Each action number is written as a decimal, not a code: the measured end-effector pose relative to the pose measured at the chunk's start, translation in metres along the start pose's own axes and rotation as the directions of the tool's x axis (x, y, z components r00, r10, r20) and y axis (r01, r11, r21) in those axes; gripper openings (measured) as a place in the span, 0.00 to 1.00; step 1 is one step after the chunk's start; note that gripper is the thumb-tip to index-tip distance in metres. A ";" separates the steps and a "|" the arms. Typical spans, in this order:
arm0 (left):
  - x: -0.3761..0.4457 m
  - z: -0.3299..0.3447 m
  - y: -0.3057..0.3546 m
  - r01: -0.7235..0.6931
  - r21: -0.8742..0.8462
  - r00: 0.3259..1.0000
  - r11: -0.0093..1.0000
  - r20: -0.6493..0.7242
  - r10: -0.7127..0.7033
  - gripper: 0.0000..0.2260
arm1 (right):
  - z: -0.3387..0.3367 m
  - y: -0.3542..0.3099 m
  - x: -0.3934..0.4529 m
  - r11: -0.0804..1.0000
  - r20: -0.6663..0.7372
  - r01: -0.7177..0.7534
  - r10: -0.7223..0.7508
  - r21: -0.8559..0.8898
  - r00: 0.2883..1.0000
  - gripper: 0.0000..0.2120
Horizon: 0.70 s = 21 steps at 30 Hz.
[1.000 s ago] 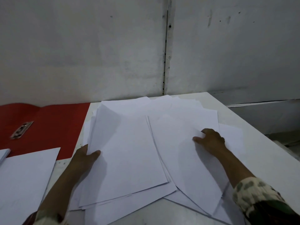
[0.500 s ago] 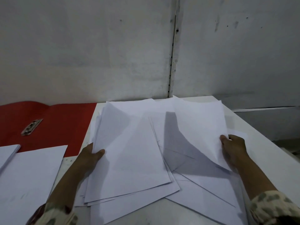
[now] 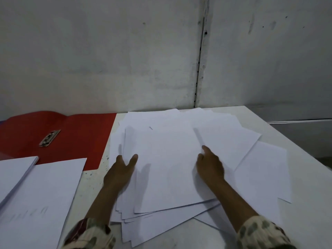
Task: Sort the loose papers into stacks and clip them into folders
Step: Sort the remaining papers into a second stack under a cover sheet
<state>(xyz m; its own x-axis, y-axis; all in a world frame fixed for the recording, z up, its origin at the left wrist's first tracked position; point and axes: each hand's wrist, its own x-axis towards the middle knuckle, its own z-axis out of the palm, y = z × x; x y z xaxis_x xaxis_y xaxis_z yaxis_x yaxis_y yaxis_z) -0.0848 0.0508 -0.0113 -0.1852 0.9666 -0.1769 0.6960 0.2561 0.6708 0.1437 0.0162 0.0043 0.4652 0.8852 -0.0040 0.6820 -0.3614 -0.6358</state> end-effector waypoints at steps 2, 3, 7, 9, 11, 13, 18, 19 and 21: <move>-0.002 0.002 0.000 -0.013 0.031 1.000 0.999 -0.005 0.013 0.35 | 0.013 -0.006 -0.005 0.997 0.049 0.075 -0.075 -0.007 0.996 0.21; -0.001 0.001 -0.001 -0.021 0.026 1.000 0.999 -0.007 0.022 0.35 | 0.018 -0.006 -0.006 0.993 0.069 0.115 -0.114 -0.019 0.991 0.21; -0.001 0.000 -0.006 -0.071 0.081 0.997 0.994 -0.013 0.072 0.30 | 0.023 0.003 -0.002 0.986 0.053 0.156 -0.159 0.062 0.986 0.18; -0.002 0.000 -0.005 -0.072 0.105 0.997 0.992 -0.023 0.075 0.28 | 0.015 0.013 0.003 0.993 -0.078 0.116 -0.115 0.019 0.990 0.18; -0.002 0.000 -0.005 -0.072 0.116 0.997 0.991 -0.034 0.076 0.28 | 0.003 0.028 0.009 0.999 -0.210 -0.004 -0.007 -0.054 0.978 0.23; -0.003 0.002 -0.005 -0.071 0.117 0.996 0.991 -0.042 0.076 0.27 | -0.009 0.044 0.016 0.985 -0.266 -0.164 0.142 -0.061 0.954 0.31; -0.003 0.004 -0.006 -0.069 0.106 0.996 0.992 -0.054 0.075 0.26 | -0.023 0.065 0.030 0.952 -0.254 -0.305 0.301 0.023 0.919 0.40; -0.004 0.004 -0.006 -0.067 0.106 0.996 0.992 -0.058 0.073 0.26 | -0.023 0.065 0.031 0.957 -0.256 -0.287 0.288 0.040 0.923 0.40; -0.005 0.005 -0.006 -0.062 0.103 0.995 0.993 -0.068 0.069 0.26 | -0.022 0.065 0.033 0.973 -0.233 -0.229 0.229 0.030 0.945 0.36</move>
<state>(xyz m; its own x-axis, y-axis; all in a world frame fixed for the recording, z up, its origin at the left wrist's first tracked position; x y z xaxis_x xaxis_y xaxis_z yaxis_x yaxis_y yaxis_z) -0.0847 0.0450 -0.0179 -0.1836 0.9797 -0.0807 0.7736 0.1947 0.6030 0.2162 0.0158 -0.0200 0.7277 0.6852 0.0306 0.5405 -0.5454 -0.6407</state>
